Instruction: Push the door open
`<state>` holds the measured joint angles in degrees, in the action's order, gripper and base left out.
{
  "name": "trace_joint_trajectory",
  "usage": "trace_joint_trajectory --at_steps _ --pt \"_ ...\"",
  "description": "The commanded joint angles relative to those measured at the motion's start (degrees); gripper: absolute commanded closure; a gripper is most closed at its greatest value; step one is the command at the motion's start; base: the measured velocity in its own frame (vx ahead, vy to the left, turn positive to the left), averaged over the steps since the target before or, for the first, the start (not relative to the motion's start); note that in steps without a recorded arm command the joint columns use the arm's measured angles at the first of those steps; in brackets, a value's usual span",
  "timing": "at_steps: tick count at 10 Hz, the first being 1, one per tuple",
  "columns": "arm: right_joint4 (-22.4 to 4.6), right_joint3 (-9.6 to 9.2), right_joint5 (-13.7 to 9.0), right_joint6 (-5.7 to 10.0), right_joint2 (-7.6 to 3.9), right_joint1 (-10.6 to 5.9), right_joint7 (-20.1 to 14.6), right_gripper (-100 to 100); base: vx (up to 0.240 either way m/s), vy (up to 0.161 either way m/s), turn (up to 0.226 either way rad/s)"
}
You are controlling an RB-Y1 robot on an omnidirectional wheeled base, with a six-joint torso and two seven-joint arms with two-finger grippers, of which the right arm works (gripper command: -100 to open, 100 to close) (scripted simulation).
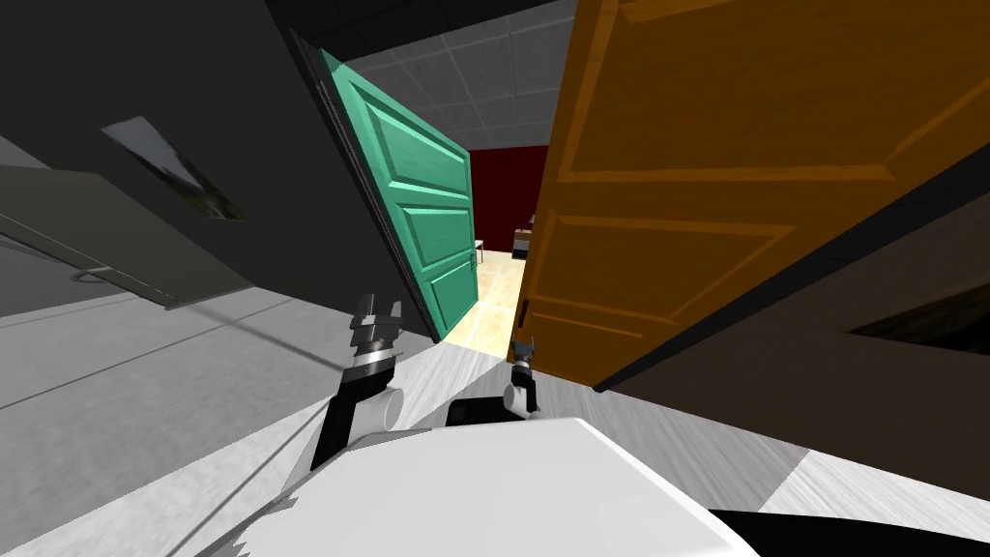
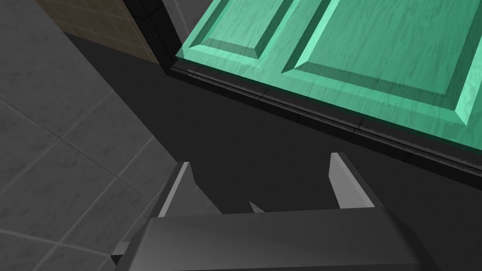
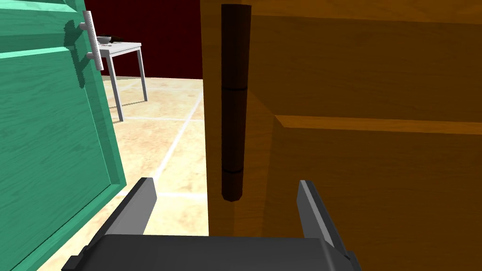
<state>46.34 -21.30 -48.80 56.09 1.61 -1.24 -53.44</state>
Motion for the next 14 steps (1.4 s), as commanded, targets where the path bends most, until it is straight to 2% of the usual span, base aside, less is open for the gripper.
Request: trace_joint_trajectory --at_steps 1,3,5,6,7,8,10,12,13,14 --pt "-1.7 -0.43 -1.0 0.7 0.87 -0.55 -0.9 -100 0.046 -0.08 0.105" --pt "-1.5 -0.45 -1.0 0.64 0.83 -0.4 -0.9 -100 0.025 -0.044 0.035" --pt "-1.8 -0.17 -1.2 0.54 -2.07 -0.73 -1.2 -100 0.119 -0.017 0.014" --pt "-1.8 -0.17 -1.2 0.54 -2.07 -0.73 -1.2 -100 0.147 -0.051 0.011" --pt "-1.9 0.02 -1.3 0.41 -2.92 -0.91 -1.4 -100 0.158 -0.054 0.014" --pt "-2.0 0.16 -1.4 0.32 -3.07 -1.03 -1.5 -100 0.191 -0.063 0.018" --pt "-2.2 0.43 -1.5 0.15 -2.42 -1.25 -1.7 -100 0.21 -0.058 0.018" --pt "-2.3 0.68 -1.7 -0.01 -0.21 -1.48 -1.9 -100 0.206 -0.042 0.017" --pt "-1.0 0.61 -1.7 -0.28 -0.97 -0.74 -1.4 -100 0.069 -0.018 0.003" --pt "-1.0 0.61 -1.7 -0.28 -0.97 -0.74 -1.4 100 -0.01 0.004 -0.009"
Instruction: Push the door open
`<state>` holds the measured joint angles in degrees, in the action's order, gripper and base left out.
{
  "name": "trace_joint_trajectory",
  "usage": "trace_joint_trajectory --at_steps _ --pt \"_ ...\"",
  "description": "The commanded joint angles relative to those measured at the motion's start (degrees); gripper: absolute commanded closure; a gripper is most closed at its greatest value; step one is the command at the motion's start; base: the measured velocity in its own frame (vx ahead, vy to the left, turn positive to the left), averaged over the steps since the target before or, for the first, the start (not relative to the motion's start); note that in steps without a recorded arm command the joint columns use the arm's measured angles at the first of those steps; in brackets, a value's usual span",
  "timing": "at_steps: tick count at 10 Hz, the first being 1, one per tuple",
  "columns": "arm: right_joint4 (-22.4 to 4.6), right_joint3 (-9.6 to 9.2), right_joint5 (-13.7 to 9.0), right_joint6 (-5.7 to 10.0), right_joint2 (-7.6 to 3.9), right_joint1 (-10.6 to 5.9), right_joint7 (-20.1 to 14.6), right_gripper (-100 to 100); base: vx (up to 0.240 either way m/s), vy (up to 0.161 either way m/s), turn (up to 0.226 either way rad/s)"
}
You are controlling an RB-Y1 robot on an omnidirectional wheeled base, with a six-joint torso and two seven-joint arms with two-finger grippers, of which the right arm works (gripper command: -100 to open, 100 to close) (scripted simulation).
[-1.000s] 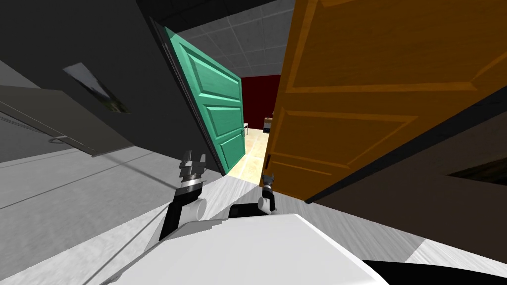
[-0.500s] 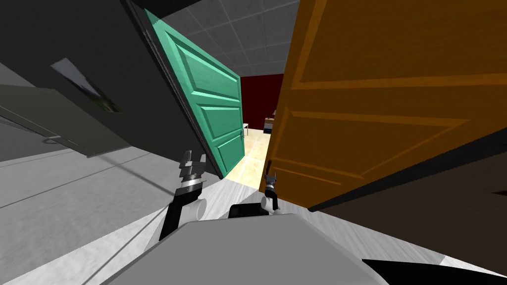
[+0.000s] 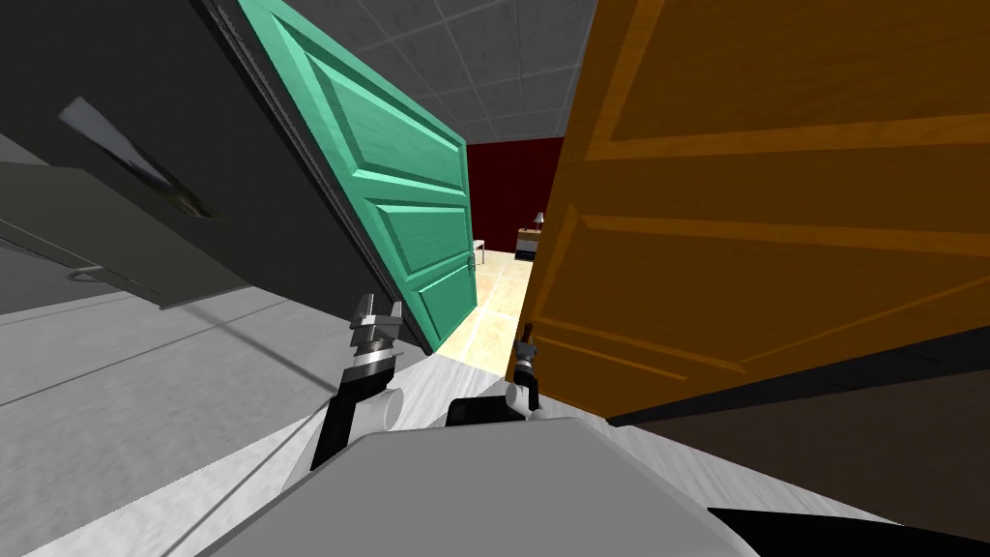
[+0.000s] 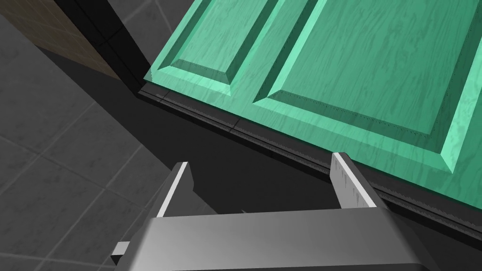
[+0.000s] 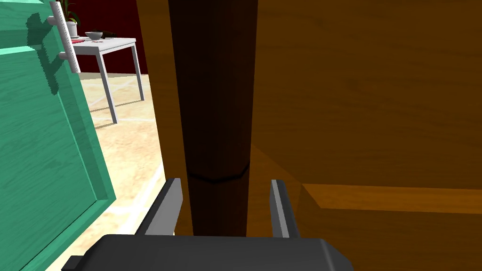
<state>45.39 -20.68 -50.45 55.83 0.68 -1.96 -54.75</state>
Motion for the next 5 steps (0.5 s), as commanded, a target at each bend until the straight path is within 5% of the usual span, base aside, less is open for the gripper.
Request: trace_joint_trajectory --at_steps 1,5 --pt "-0.1 -0.01 0.0 -0.01 -0.04 -0.02 -0.1 100 -0.026 0.011 0.016" --pt "-0.1 -0.01 0.0 -0.01 -0.04 -0.02 -0.1 100 -0.008 0.002 0.0"
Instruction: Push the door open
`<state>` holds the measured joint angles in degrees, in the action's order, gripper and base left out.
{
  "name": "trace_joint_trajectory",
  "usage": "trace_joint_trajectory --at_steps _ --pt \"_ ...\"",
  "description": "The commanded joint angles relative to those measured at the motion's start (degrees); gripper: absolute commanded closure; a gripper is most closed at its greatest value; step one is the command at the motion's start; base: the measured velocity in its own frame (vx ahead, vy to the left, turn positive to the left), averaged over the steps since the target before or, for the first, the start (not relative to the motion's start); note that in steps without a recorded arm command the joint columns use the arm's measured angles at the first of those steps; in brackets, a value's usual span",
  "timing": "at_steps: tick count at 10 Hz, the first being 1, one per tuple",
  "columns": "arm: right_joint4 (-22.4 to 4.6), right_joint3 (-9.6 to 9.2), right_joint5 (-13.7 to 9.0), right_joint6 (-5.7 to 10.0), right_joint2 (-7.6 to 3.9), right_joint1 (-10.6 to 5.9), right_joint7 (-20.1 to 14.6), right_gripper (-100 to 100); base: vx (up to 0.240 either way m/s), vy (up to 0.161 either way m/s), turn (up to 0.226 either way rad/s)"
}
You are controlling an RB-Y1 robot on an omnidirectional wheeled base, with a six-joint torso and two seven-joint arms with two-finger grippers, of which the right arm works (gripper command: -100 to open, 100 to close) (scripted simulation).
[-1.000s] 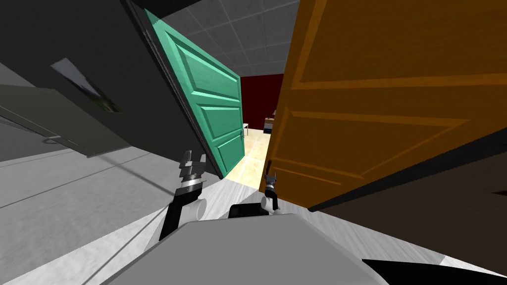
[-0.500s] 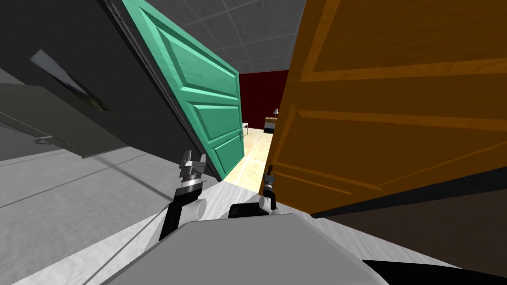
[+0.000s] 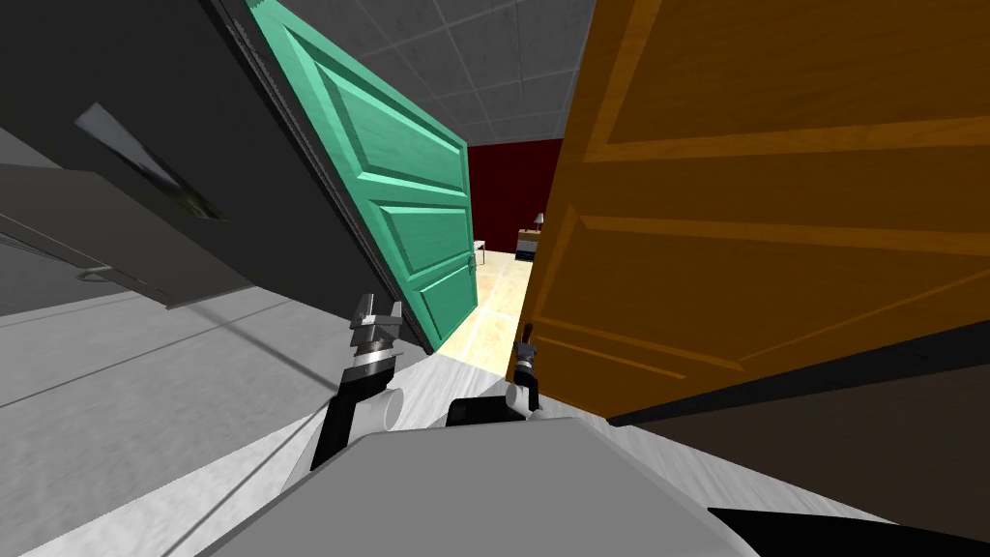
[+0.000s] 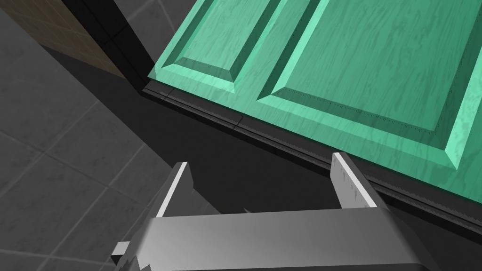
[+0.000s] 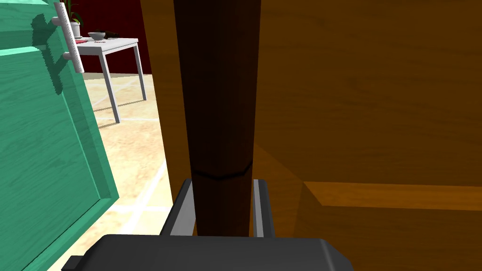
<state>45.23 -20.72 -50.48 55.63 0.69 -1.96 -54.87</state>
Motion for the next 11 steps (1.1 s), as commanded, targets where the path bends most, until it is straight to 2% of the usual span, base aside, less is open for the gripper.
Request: trace_joint_trajectory --at_steps 1,5,11 --pt "0.0 0.63 -0.4 0.2 -0.83 -0.04 0.1 100 0.112 0.017 -0.025" --pt "-0.1 2.09 -1.4 0.66 -2.25 -0.14 0.4 100 0.183 0.008 -0.038" --pt "-0.3 5.76 -4.0 1.82 -4.12 -0.4 1.2 100 0.204 -0.009 -0.053"
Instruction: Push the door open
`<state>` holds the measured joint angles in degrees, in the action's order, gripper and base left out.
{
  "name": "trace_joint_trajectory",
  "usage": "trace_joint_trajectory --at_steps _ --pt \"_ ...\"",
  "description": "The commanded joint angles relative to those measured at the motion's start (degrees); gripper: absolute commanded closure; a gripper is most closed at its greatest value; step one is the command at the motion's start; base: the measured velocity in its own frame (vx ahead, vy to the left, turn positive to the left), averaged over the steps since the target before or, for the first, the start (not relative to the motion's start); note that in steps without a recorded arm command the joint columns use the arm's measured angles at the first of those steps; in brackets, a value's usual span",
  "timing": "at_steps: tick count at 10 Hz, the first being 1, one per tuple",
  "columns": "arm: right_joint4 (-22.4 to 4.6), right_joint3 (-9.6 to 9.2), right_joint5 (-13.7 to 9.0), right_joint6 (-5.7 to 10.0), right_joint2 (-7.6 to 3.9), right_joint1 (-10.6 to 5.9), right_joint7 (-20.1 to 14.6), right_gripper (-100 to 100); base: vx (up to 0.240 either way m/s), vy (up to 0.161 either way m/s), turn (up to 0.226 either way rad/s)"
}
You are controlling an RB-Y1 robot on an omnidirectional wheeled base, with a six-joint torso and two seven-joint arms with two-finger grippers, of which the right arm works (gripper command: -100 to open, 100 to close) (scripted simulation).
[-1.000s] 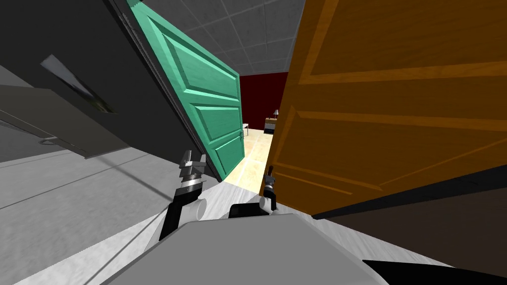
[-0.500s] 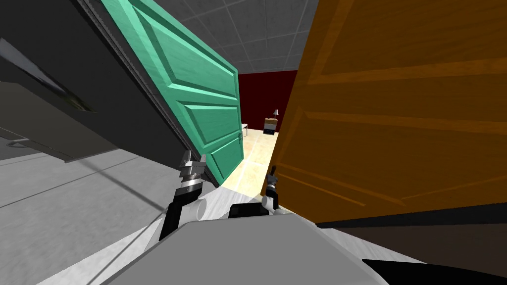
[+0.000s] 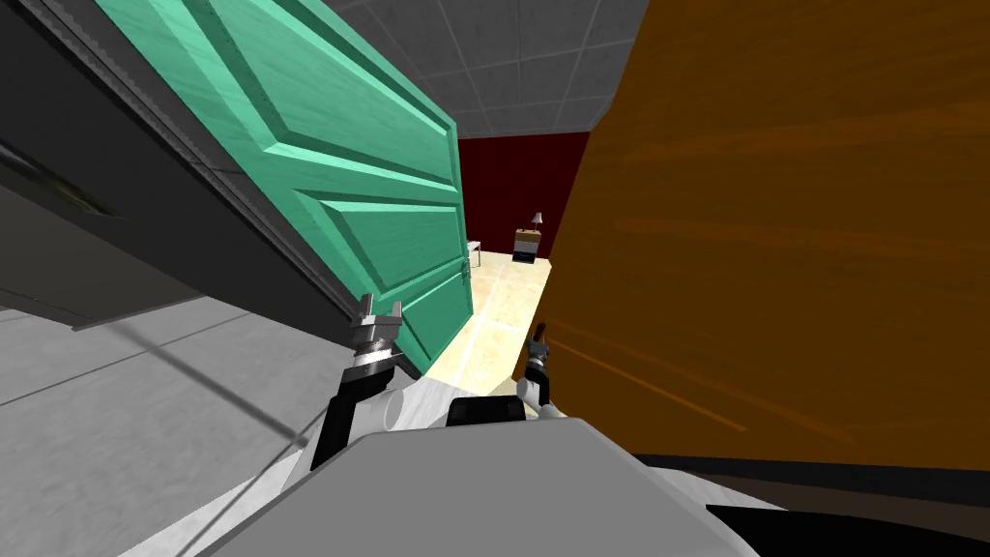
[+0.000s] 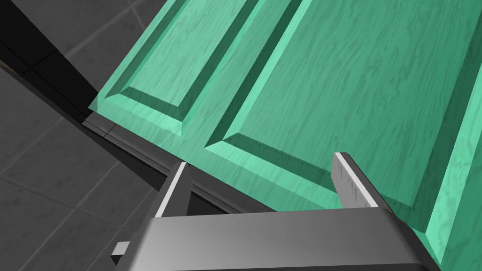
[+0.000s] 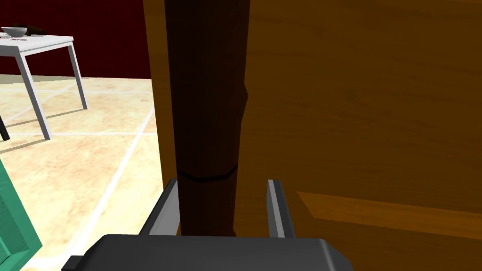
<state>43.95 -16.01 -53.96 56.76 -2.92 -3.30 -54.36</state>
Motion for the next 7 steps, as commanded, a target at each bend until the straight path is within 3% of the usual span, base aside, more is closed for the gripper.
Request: trace_joint_trajectory --at_steps 1,7 --pt "0.9 1.73 -1.0 0.9 -0.66 0.9 0.8 100 0.186 -0.013 -0.082" --pt "0.7 5.35 -3.5 2.04 -0.47 0.65 1.6 100 0.181 0.01 -0.068"
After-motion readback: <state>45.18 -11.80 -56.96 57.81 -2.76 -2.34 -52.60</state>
